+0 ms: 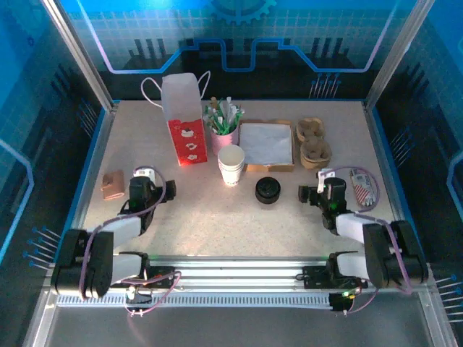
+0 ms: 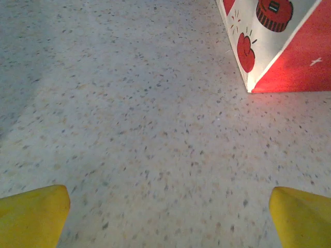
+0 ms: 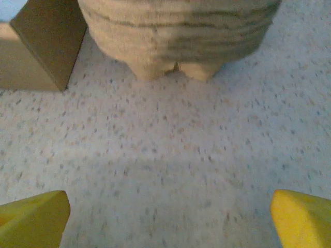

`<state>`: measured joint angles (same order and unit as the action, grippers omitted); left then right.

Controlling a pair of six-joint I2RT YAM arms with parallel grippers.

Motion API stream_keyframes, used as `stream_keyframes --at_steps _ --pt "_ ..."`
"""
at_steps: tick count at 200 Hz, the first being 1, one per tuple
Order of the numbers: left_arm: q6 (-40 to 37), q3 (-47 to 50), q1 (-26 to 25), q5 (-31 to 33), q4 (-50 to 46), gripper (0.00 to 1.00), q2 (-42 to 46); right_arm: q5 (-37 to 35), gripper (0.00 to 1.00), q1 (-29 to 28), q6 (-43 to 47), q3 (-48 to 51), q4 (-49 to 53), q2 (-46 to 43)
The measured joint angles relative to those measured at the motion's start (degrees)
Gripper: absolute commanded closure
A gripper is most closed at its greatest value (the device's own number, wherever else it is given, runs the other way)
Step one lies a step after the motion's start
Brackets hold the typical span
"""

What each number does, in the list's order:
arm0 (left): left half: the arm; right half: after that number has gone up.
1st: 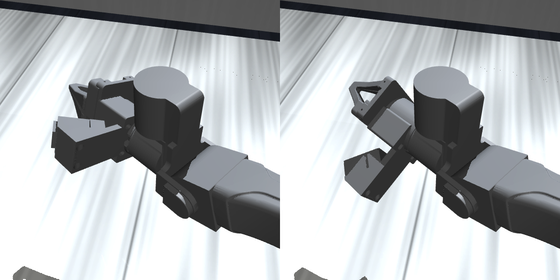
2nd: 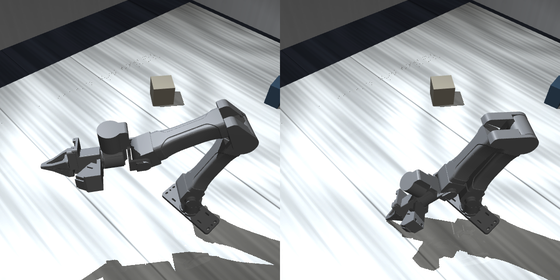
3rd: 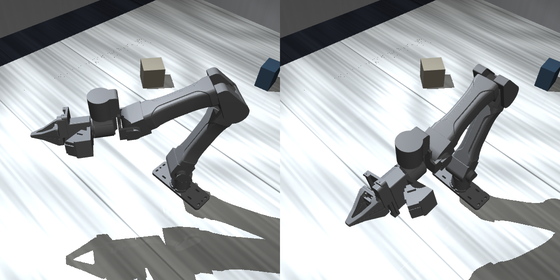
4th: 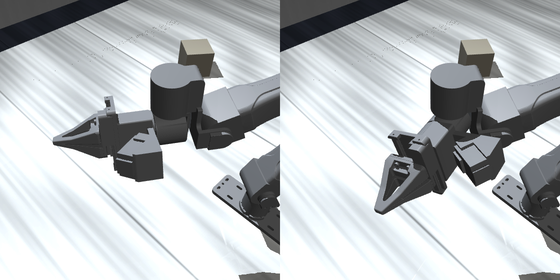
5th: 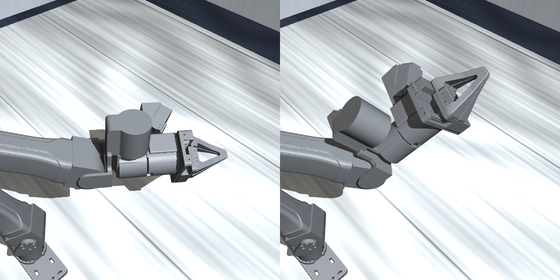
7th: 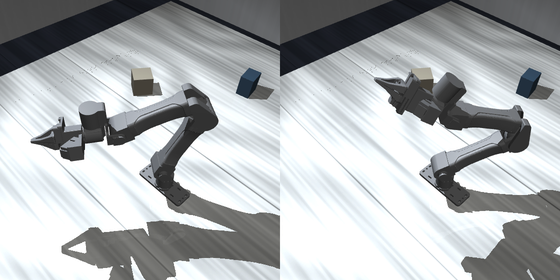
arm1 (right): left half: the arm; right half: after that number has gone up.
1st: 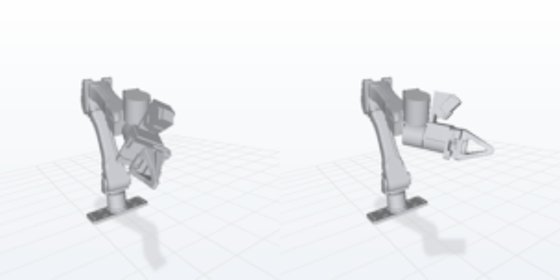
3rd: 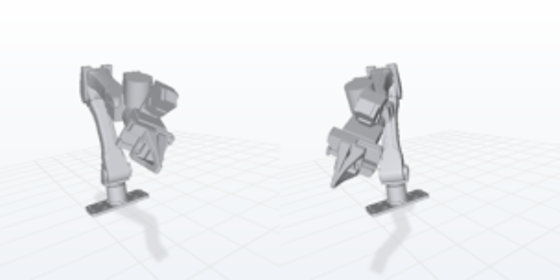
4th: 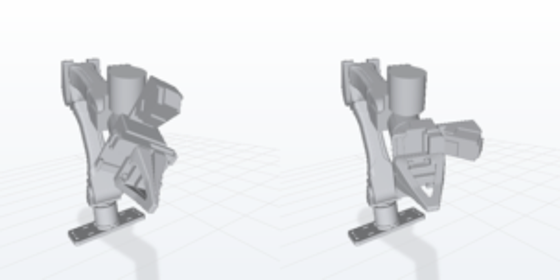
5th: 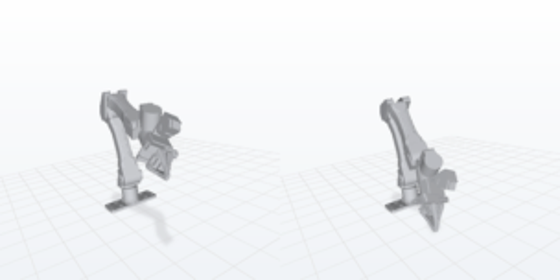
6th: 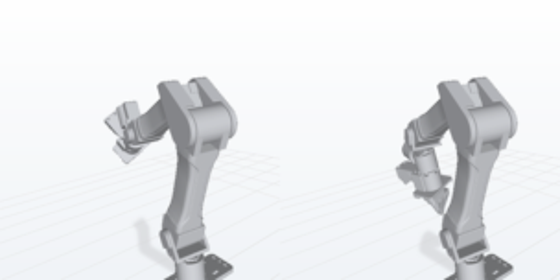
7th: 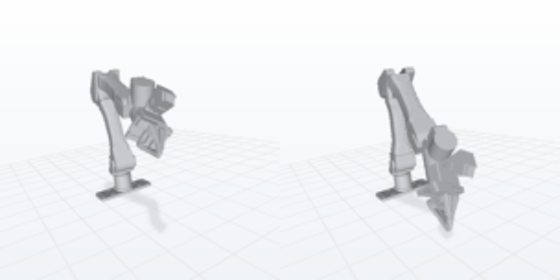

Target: Pack the takeout coffee

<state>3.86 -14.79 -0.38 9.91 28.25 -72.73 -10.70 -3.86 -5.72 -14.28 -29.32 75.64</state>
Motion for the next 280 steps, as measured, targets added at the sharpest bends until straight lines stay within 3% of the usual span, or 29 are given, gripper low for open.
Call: stream_keyframes --at_steps 63,155,184,217,242,260,280 --pt "-1.29 -4.57 0.02 -2.4 10.91 0.01 -12.52 -0.72 0.0 -0.26 2.4 -4.55 -11.72 10.08" --pt "-1.49 -6.4 0.17 -5.31 18.21 0.01 -14.67 -1.05 0.0 -0.39 4.0 -6.01 -19.34 12.02" --pt "-2.12 -6.62 0.09 -5.2 18.01 0.01 -14.25 -4.33 0.0 -2.64 4.96 -5.62 -21.42 11.65" --pt "-2.29 -9.09 -4.17 2.64 8.96 0.01 -4.61 -15.17 0.0 -12.46 9.9 -5.53 -19.15 1.9" --pt "4.44 -13.55 -5.79 5.9 1.11 0.01 8.5 -22.71 0.0 -20.68 10.73 -9.86 -18.25 -8.31" --pt "13.11 -17.46 -5.79 6.99 -3.69 0.01 16.55 -23.43 0.0 -22.21 2.12 -14.45 -11.91 -17.27" --pt "26.47 -22.05 -5.77 6.64 -12.09 0.01 22.34 -18.78 0.0 -19.02 -10.08 -17.29 -6.27 -24.7"
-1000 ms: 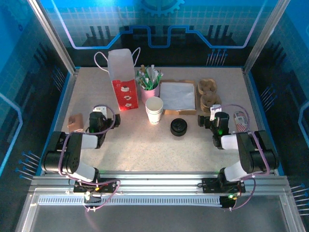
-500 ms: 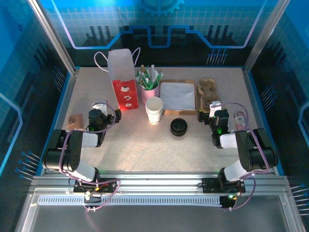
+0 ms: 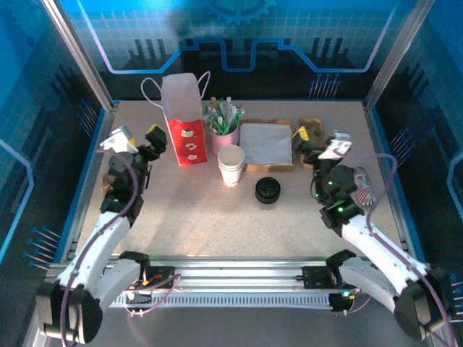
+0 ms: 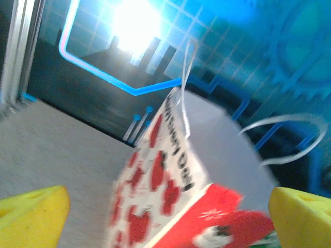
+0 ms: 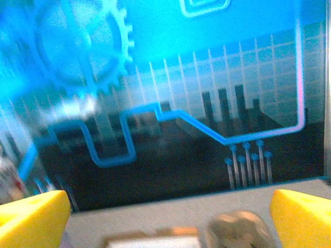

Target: Pack the takeout coffee

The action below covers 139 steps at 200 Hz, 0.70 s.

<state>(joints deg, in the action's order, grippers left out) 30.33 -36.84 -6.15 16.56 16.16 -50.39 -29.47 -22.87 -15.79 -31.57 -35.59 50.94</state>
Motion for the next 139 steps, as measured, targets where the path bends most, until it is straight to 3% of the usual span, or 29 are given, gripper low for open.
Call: stream_keyframes --at_steps 26,52,99,139 --pt "8.87 -2.82 0.09 -6.84 -7.5 0.01 2.91 4.39 0.0 -1.9 -4.33 -7.54 10.97 2.43" --pt "11.43 -3.26 -1.22 -12.48 -12.07 0.01 1.95 7.8 0.0 -6.21 -6.93 -15.15 25.88 7.8" --pt "9.73 -15.43 -17.33 -9.86 -26.93 0.04 -11.26 12.13 0.0 -6.67 -9.33 -27.52 47.82 15.5" --pt "9.4 -27.3 -20.74 -7.13 -38.18 0.18 -24.94 13.2 0.0 -8.96 -9.2 -29.07 59.06 17.25"
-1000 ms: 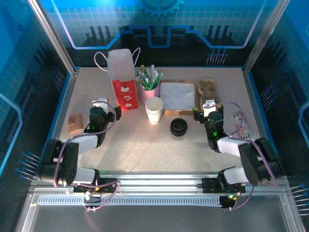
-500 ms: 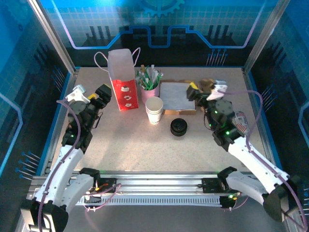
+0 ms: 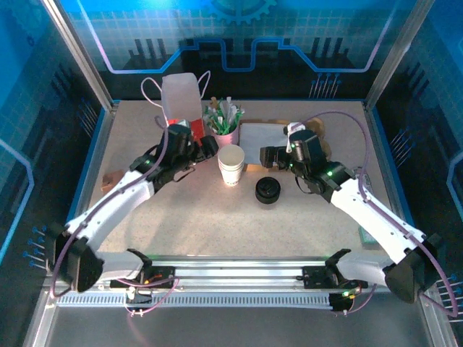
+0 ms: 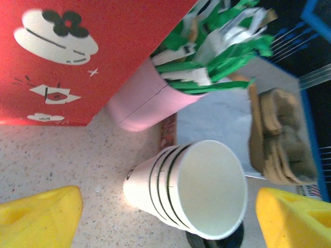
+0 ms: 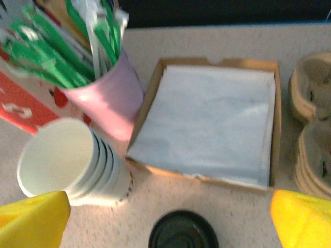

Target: Pack the takeout coffee

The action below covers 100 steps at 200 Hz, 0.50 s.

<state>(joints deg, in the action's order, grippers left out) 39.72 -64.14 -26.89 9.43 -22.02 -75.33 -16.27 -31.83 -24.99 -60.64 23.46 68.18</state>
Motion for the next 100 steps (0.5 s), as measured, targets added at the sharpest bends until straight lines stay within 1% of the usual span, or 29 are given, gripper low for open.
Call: stream_keyframes --at_steps 11,20,35,47,53,64,72,86,93,100 --pt "-0.22 -2.32 -0.5 0.66 -2.62 0.2 -3.23 -0.15 0.0 -0.57 0.22 0.0 2.21 -0.02" --pt "-0.63 -4.07 -0.98 1.22 -4.76 0.27 -5.51 -0.26 0.0 -1.07 0.52 -0.02 3.69 -0.09" --pt "-0.79 -6.27 -1.66 1.6 -7.23 0.29 -9.01 -0.74 0.0 -1.57 1.05 0.0 5.66 -0.63" --pt "-0.85 -7.32 -2.05 1.75 -8.76 0.31 -10.93 -1.11 0.0 -1.64 1.46 0.0 6.95 -1.57" --pt "-0.85 -7.82 -2.21 1.88 -9.6 0.34 -11.85 -1.29 0.0 -1.64 1.57 0.0 7.48 -2.14" --pt "-0.85 -8.74 -2.54 1.95 -10.69 0.36 -13.44 -1.51 0.0 -1.66 1.9 0.0 8.17 -3.1" --pt "-0.96 -9.33 -2.78 1.95 -11.28 0.4 -14.4 -1.53 0.0 -1.75 2.08 0.0 8.72 -3.69" --pt "-0.98 -10.58 -3.17 1.97 -12.44 0.42 -15.82 -1.68 0.0 -2.01 2.21 -0.02 9.44 -4.24" --pt "-1.07 -11.28 -3.34 1.97 -12.83 0.46 -16.52 -1.7 0.0 -2.25 2.36 0.0 9.73 -4.35" --pt "-1.18 -11.85 -3.5 2.01 -13.05 0.47 -17.09 -1.68 0.0 -2.38 2.54 0.0 10.03 -4.33"
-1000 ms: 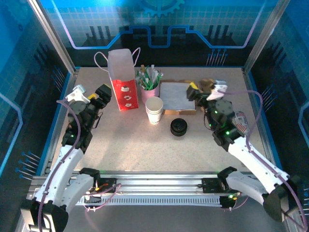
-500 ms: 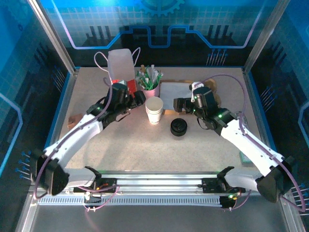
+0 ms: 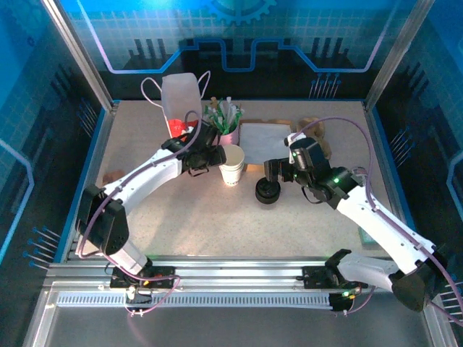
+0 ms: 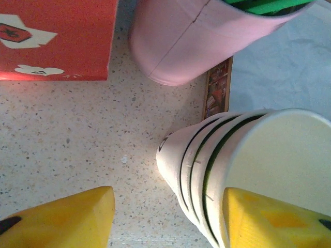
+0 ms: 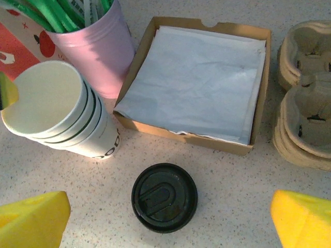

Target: Pack the takeout coffee

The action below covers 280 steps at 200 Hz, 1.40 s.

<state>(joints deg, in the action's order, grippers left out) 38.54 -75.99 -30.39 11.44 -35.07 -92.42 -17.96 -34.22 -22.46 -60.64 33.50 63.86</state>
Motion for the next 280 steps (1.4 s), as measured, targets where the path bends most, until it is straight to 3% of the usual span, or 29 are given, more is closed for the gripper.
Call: stream_keyframes --at_steps 94,141,280 --pt "-1.18 -6.6 -1.53 1.95 -4.09 0.73 -4.96 -0.07 0.0 -1.46 1.11 0.04 2.1 -0.26" --pt "-1.2 -7.21 -1.68 2.93 -5.66 0.8 -5.64 -0.07 0.0 -1.51 1.53 0.11 2.12 -1.49" --pt "-1.2 -9.42 -2.03 3.76 -8.07 0.79 -5.9 0.26 0.0 -2.27 1.77 0.66 3.41 -2.03"
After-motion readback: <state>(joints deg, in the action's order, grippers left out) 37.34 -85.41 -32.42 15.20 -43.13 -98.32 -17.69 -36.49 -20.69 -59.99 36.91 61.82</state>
